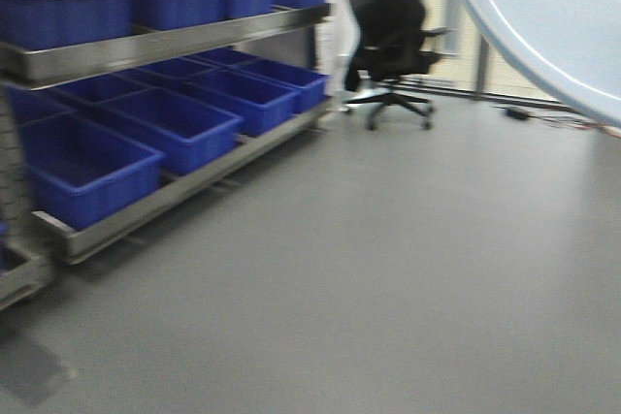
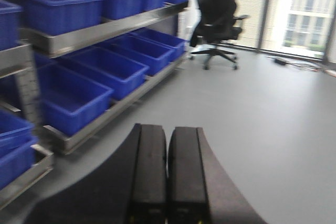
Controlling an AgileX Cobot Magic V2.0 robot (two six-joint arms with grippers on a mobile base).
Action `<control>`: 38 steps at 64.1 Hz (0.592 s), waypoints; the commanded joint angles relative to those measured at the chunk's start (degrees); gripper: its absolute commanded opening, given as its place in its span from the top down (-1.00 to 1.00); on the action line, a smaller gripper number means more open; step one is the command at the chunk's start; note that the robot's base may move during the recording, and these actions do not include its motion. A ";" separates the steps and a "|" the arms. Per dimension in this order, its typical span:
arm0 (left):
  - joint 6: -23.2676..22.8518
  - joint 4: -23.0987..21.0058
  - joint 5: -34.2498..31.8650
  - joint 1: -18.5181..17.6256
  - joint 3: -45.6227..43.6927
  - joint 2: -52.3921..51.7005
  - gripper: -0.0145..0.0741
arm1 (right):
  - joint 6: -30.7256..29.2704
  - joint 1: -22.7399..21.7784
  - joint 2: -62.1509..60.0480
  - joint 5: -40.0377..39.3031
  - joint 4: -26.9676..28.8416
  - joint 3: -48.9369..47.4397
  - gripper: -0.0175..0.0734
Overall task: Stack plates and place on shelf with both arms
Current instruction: 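Turn the base toward the shelf of blue bins, keeping the plates raised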
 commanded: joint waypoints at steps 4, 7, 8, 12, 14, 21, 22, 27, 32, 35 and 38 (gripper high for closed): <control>-0.65 -0.84 -4.72 0.13 -1.97 0.52 0.49 | -0.12 -0.17 0.44 -6.32 0.24 -1.76 0.50; -0.65 -0.84 -4.72 0.13 -1.97 0.52 0.49 | -0.12 -0.17 0.44 -6.32 0.24 -1.76 0.50; -0.65 -0.84 -4.72 0.13 -1.97 0.52 0.49 | -0.12 -0.17 0.44 -6.32 0.24 -1.76 0.50; -0.65 -0.84 -4.72 0.13 -1.97 0.52 0.49 | -0.12 -0.17 0.44 -6.32 0.24 -1.76 0.50; -0.65 -0.84 -4.72 0.13 -1.97 0.52 0.49 | -0.12 -0.17 0.44 -6.32 0.24 -1.76 0.50; -0.65 -0.84 -4.72 0.13 -1.97 0.52 0.49 | -0.12 -0.17 0.44 -6.32 0.24 -1.76 0.50; -0.65 -0.84 -4.72 0.13 -1.97 0.52 0.49 | -0.12 -0.17 0.44 -6.32 0.24 -1.76 0.50; -0.65 -0.84 -4.72 0.13 -1.97 0.52 0.49 | -0.12 -0.17 0.44 -6.32 0.24 -1.76 0.50; -0.65 -0.84 -4.72 0.13 -1.97 0.52 0.49 | -0.12 -0.17 0.44 -6.32 0.24 -1.76 0.50; -0.65 -0.84 -4.72 0.13 -1.97 0.52 0.49 | -0.12 -0.17 0.44 -6.32 0.24 -1.76 0.50; -0.65 -0.84 -4.72 0.13 -1.97 0.52 0.49 | -0.12 -0.17 0.44 -6.32 0.24 -1.76 0.50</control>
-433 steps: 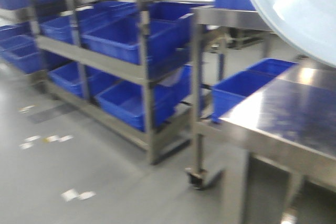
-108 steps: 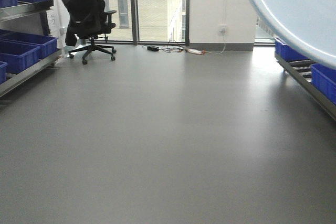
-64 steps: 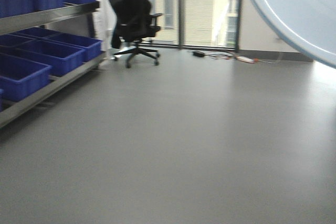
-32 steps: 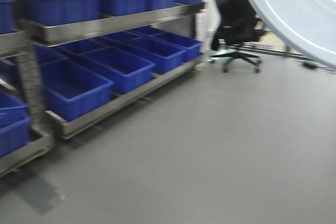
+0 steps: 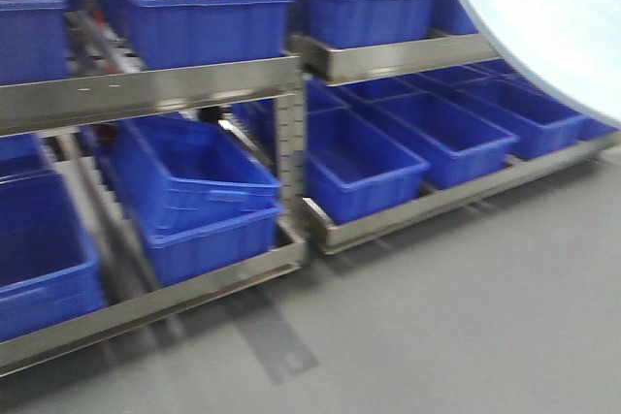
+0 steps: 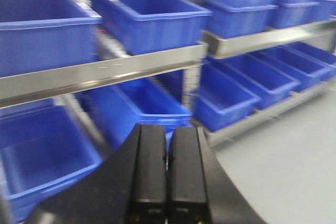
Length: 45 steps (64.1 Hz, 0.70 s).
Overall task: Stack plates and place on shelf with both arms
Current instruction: 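Turn the base toward the shelf of blue bins, keeping the plates raised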
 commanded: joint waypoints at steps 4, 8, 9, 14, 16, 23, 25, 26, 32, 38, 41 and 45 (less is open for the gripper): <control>-0.65 -0.84 -4.72 0.13 -1.97 0.52 0.49 | -0.12 -0.17 0.44 -6.32 0.24 -1.76 0.50; -0.65 -0.84 -4.72 0.13 -1.97 0.52 0.49 | -0.12 -0.17 0.44 -6.32 0.24 -1.76 0.50; -0.65 -0.84 -4.72 0.13 -1.97 0.52 0.49 | -0.12 -0.17 0.44 -6.32 0.24 -1.76 0.50; -0.65 -0.84 -4.72 0.13 -1.97 0.52 0.49 | -0.12 -0.17 0.44 -6.32 0.24 -1.76 0.50; -0.65 -0.84 -4.72 0.13 -1.97 0.52 0.49 | -0.12 -0.17 0.44 -6.32 0.24 -1.76 0.50; -0.65 -0.84 -4.72 0.13 -1.97 0.52 0.49 | -0.12 -0.17 0.44 -6.32 0.24 -1.76 0.50; -0.65 -0.84 -4.72 0.13 -1.97 0.52 0.49 | -0.12 -0.17 0.44 -6.32 0.24 -1.76 0.50; -0.65 -0.84 -4.72 0.13 -1.97 0.52 0.49 | -0.12 -0.17 0.44 -6.32 0.24 -1.76 0.50; -0.65 -0.84 -4.72 0.13 -1.97 0.52 0.49 | -0.12 -0.17 0.44 -6.32 0.24 -1.76 0.50; -0.65 -0.84 -4.72 0.13 -1.97 0.52 0.49 | -0.12 -0.17 0.44 -6.32 0.24 -1.76 0.50; -0.65 -0.84 -4.72 0.13 -1.97 0.52 0.49 | -0.12 -0.17 0.44 -6.32 0.24 -1.76 0.50; -0.65 -0.84 -4.72 0.13 -1.97 0.52 0.49 | -0.12 -0.17 0.44 -6.32 0.24 -1.76 0.50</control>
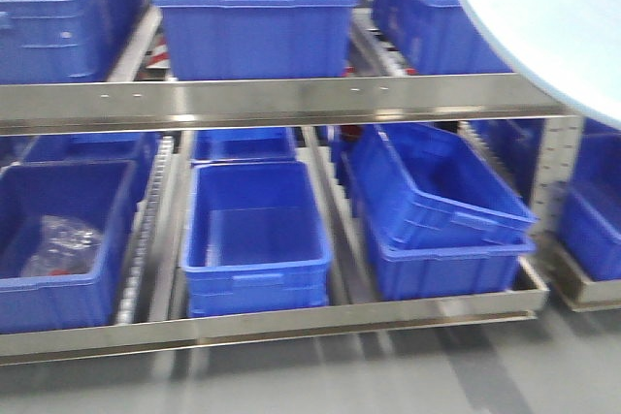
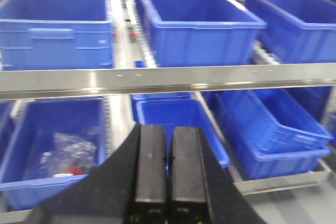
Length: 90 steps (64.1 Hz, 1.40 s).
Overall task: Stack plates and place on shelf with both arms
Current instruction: 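Turn the base toward the shelf of blue bins, keeping the plates raised, then drive up to the shelf, holding the plate stack above a blue bin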
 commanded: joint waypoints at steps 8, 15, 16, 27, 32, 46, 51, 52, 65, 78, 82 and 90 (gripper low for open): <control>-0.65 -0.84 -4.72 0.13 -1.97 0.52 0.49 | -0.12 -0.17 0.44 -6.32 0.24 -1.76 0.50; -0.65 -0.84 -4.72 0.13 -1.97 0.52 0.49 | -0.12 -0.17 0.44 -6.32 0.24 -1.76 0.50; -0.65 -0.84 -4.72 0.13 -1.97 0.52 0.49 | -0.12 -0.17 0.44 -6.32 0.24 -1.76 0.50; -0.65 -0.84 -4.72 0.13 -1.97 0.52 0.49 | -0.12 -0.17 0.44 -6.32 0.24 -1.76 0.50; -0.65 -0.84 -4.72 0.13 -1.97 0.52 0.49 | -0.12 -0.17 0.44 -6.32 0.24 -1.76 0.50; -0.65 -0.84 -4.72 0.13 -1.97 0.52 0.49 | -0.12 -0.17 0.44 -6.32 0.24 -1.76 0.50; -0.65 -0.84 -4.72 0.13 -1.97 0.52 0.49 | -0.12 -0.17 0.44 -6.32 0.24 -1.76 0.50; -0.65 -0.84 -4.72 0.13 -1.97 0.52 0.49 | -0.12 -0.17 0.44 -6.32 0.24 -1.76 0.50; -0.65 -0.84 -4.72 0.13 -1.97 0.52 0.49 | -0.12 -0.17 0.44 -6.32 0.24 -1.76 0.50; -0.65 -0.84 -4.72 0.13 -1.97 0.52 0.49 | -0.12 -0.17 0.44 -6.32 0.24 -1.76 0.50; -0.65 -0.84 -4.72 0.13 -1.97 0.52 0.49 | -0.12 -0.17 0.44 -6.32 0.24 -1.76 0.50; -0.65 -0.84 -4.72 0.13 -1.97 0.52 0.49 | -0.12 -0.17 0.44 -6.32 0.24 -1.76 0.50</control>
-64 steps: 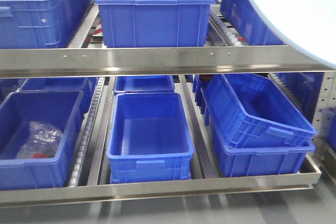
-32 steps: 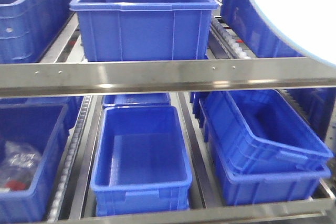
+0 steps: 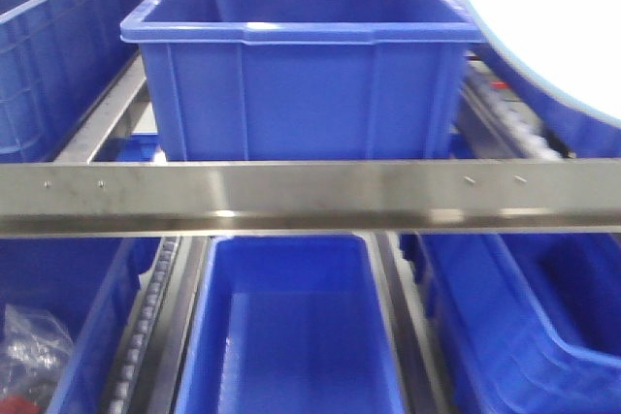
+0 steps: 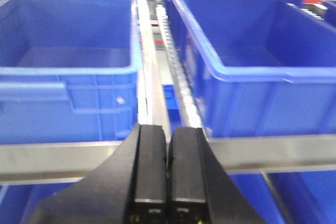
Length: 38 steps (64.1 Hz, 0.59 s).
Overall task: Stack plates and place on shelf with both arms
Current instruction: 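Drive up to the shelf, holding the plate stack above a blue bin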
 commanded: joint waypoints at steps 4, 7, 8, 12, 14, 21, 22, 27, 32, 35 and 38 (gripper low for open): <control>-0.55 -0.84 -4.69 0.13 -1.97 0.52 0.49 | -0.12 -0.17 0.44 -6.32 0.24 -1.76 0.50; -0.55 -0.84 -4.69 0.13 -1.97 0.52 0.49 | -0.12 -0.17 0.44 -6.32 0.24 -1.76 0.50; -0.55 -0.84 -4.69 0.13 -1.97 0.52 0.49 | -0.12 -0.17 0.44 -6.32 0.24 -1.76 0.50; -0.55 -0.84 -4.69 0.13 -1.97 0.52 0.49 | -0.12 -0.17 0.44 -6.32 0.24 -1.76 0.50; -0.55 -0.84 -4.69 0.13 -1.97 0.52 0.49 | -0.12 -0.17 0.44 -6.32 0.24 -1.76 0.50; -0.55 -0.84 -4.69 0.13 -1.97 0.52 0.49 | -0.12 -0.17 0.44 -6.32 0.24 -1.76 0.50; -0.55 -0.84 -4.69 0.13 -1.97 0.52 0.49 | -0.12 -0.17 0.44 -6.32 0.24 -1.76 0.50; -0.55 -0.84 -4.69 0.13 -1.97 0.52 0.49 | -0.12 -0.17 0.44 -6.32 0.24 -1.76 0.50; -0.55 -0.84 -4.69 0.13 -1.97 0.52 0.49 | -0.12 -0.17 0.44 -6.32 0.24 -1.76 0.50; -0.55 -0.84 -4.69 0.13 -1.97 0.52 0.49 | -0.12 -0.17 0.44 -6.32 0.24 -1.76 0.50; -0.55 -0.84 -4.69 0.13 -1.97 0.52 0.49 | -0.12 -0.17 0.44 -6.32 0.24 -1.76 0.50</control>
